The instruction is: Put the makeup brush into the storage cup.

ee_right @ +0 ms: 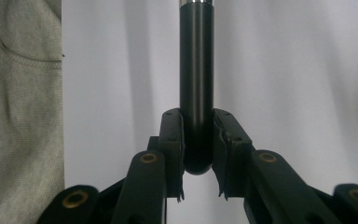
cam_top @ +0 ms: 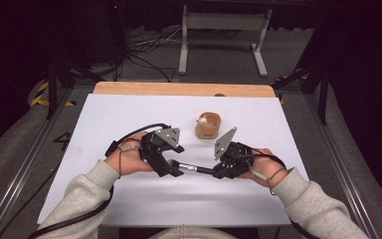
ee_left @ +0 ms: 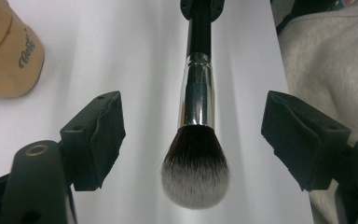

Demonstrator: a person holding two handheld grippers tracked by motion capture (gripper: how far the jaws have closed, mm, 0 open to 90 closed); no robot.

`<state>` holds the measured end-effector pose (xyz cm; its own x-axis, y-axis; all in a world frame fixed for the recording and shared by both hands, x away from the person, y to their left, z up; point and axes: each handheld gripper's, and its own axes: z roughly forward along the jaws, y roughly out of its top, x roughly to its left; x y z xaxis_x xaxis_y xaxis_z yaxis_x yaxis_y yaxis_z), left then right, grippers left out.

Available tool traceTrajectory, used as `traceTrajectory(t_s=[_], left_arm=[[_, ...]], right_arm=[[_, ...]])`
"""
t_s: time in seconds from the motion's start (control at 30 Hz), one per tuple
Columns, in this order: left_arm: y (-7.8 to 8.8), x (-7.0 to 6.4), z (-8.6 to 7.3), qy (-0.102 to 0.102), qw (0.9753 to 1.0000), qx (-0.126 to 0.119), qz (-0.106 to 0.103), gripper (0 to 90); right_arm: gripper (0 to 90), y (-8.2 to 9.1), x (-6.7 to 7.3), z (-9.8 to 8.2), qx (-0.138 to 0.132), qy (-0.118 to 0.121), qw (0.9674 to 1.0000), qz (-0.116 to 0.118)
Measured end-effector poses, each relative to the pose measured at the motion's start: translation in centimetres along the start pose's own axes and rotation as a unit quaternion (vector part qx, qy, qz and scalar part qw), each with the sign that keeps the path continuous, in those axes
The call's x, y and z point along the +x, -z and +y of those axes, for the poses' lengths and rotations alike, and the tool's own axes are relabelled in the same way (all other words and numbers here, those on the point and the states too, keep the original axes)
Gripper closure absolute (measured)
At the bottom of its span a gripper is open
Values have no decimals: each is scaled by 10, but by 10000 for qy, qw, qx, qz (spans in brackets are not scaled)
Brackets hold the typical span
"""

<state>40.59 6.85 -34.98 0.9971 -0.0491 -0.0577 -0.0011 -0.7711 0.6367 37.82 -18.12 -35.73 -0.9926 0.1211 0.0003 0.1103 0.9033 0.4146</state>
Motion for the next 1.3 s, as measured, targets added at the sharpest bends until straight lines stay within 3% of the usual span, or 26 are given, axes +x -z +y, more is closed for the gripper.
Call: traceTrajectory(t_s=[0.37, 0.8, 1.0, 1.17, 1.3], left_arm=[[0, -1, -17, 89, 9980, -624, 43, 211], [-3, -2, -29, 174, 9946, -1012, 112, 206], [-4, -3, -33, 117, 9923, -1224, 140, 204], [-5, -2, -36, 149, 9919, -1253, 171, 212], [-3, -2, -40, 194, 9897, -1408, 188, 227]], right_arm=[[752, 0, 0, -8, -191, 20, 9998, 5], [752, 0, 1, -18, -457, -6, 9990, 17], [752, -1, 2, -22, -629, 29, 9980, 44], [751, -2, 2, -25, -700, 7, 9975, 65], [751, -3, 1, -28, -744, -26, 9972, 59]])
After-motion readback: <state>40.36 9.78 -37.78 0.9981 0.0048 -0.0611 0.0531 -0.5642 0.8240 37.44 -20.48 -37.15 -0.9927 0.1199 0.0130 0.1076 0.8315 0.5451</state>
